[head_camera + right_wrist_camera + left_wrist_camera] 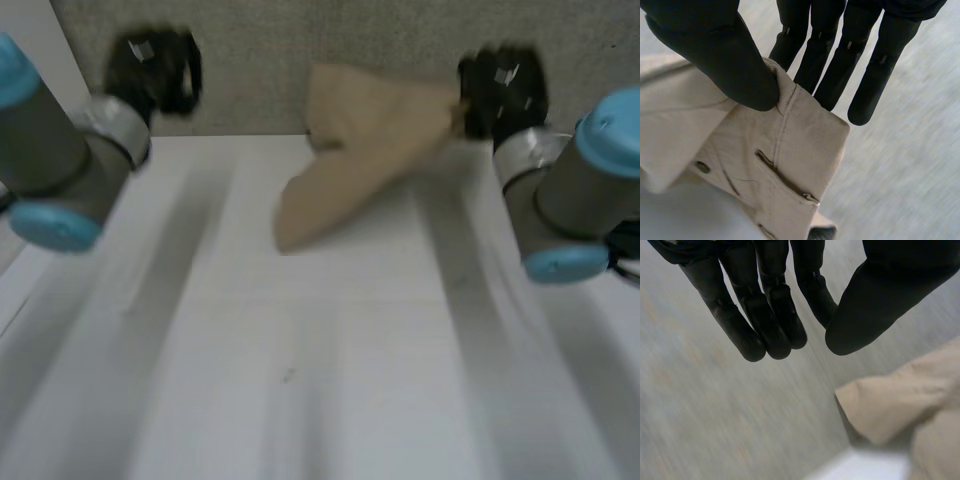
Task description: Fold the laundry.
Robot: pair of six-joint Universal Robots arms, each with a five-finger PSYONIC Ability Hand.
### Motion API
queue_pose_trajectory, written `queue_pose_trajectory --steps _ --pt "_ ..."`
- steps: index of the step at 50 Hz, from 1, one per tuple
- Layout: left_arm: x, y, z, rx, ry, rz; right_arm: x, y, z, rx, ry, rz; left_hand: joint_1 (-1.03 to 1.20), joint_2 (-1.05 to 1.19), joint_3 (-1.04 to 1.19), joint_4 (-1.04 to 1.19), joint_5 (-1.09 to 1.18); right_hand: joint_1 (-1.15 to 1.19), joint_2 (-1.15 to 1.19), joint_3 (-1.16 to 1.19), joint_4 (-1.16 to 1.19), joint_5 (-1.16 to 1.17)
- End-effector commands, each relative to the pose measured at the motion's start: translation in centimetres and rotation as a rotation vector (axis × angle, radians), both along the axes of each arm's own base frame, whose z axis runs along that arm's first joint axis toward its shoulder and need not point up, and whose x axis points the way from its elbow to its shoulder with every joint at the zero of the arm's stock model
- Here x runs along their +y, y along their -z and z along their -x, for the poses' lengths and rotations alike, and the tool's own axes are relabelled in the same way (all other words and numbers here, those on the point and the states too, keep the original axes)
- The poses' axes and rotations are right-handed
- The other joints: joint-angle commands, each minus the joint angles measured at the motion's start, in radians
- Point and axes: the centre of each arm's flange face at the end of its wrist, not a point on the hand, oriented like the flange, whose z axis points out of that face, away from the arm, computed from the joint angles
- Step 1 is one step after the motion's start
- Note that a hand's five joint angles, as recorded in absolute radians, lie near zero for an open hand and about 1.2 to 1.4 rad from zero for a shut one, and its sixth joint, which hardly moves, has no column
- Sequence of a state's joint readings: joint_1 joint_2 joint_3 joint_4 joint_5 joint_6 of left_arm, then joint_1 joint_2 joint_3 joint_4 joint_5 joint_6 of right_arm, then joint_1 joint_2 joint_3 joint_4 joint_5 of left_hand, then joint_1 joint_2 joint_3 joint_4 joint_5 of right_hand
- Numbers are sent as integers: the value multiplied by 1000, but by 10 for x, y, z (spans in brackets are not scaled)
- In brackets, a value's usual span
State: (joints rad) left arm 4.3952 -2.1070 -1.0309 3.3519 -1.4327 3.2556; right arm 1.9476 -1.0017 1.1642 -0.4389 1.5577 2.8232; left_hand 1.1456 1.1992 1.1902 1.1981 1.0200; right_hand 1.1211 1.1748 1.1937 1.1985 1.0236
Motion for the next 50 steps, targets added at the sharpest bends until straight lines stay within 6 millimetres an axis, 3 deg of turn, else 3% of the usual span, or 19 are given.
queue_pose_trajectory --steps 1,3,4,14,19,24,31,42,50 --pt "17 110 9 -180 34 -266 13 86 -8 165 -41 -207 -708 -761 -752 -760 -757 275 221 203 198 198" --pt "26 120 10 -213 27 -325 17 83 -10 188 -45 -215 -951 -1005 -996 -1004 -1000 275 221 203 198 198" --pt "27 121 10 -220 22 -339 19 81 -12 193 -50 -218 -971 -1025 -1016 -1024 -1020 275 221 203 198 198" --pt "49 117 7 -170 -31 -505 56 8 -28 184 -109 -175 -971 -1025 -1016 -1024 -1020 275 221 203 198 198" --pt "62 120 18 -109 -9 -570 81 -35 -32 149 -122 -141 -971 -1025 -1016 -1024 -1020 275 221 203 198 198" --pt "80 126 32 -82 14 -628 98 -64 -34 84 -117 -123 -971 -1025 -1016 -1024 -1020 275 221 203 198 198" --pt "104 130 50 -27 10 -680 121 -83 -37 38 -103 -168 -971 -1025 -1016 -1024 -1020 275 221 203 198 198" --pt "119 135 68 97 6 -777 157 -106 -43 -52 -186 -191 -971 -1025 -1016 -1024 -1020 275 221 203 198 198" --pt "137 138 76 135 -1 -851 165 -110 -44 -79 -193 -197 -971 -1025 -1016 -1024 -1020 275 221 203 198 198"
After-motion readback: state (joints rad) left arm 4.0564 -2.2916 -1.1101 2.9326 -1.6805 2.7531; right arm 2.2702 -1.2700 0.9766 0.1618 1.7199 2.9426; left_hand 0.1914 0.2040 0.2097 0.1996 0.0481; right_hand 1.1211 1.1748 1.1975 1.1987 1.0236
